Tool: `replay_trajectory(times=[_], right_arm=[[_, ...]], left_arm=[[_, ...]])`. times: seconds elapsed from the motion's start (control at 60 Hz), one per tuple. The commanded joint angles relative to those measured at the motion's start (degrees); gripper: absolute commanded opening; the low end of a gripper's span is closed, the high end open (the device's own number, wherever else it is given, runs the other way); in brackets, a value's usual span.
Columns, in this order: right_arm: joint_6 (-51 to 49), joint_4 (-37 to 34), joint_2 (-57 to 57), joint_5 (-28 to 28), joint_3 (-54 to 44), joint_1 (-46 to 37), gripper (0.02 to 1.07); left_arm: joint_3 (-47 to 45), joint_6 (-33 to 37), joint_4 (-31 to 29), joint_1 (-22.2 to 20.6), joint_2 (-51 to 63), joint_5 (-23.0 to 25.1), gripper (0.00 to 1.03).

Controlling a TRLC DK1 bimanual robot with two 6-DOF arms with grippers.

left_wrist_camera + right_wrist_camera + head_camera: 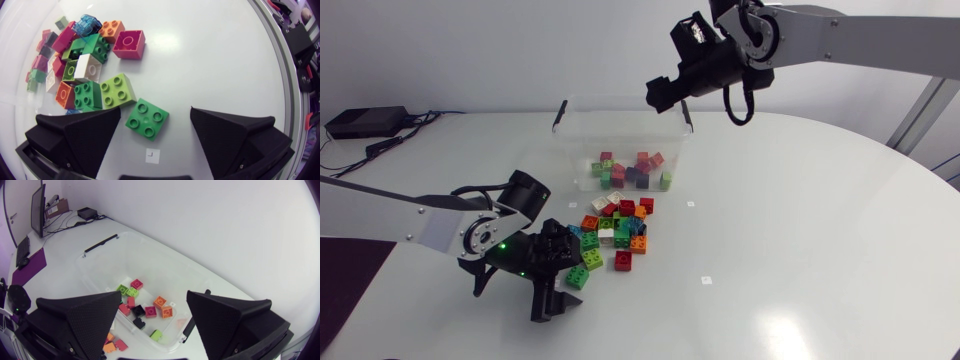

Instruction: Place the duplo bricks in the container

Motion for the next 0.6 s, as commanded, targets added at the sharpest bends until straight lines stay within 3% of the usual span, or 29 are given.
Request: replay_trajectory(times=[0.0, 0.3, 0.433, 0.583], right_arm=[[-0.2, 0.5, -2.7, -0.2, -4.7, 0.3, 0.98], [-3.0, 1.9, -12.7, -1.9, -18.2, 1.8, 0.98], [-5.2, 1.6, -15.1, -3.0, -22.7, 3.0, 0.98], [-6.4, 1.6, -18.7, -4.6, -29.3, 4.7, 0.98]], left_arm=[[-3.0, 3.1, -1.6, -0.2, 1.2, -1.1, 0.97], [-3.8, 9.0, -1.9, 0.4, 1.2, -1.1, 0.91], [-3.4, 11.5, -3.4, 1.2, 1.2, -1.1, 0.82], [-1.4, 13.2, -6.3, 2.5, 1.2, -1.0, 0.6]])
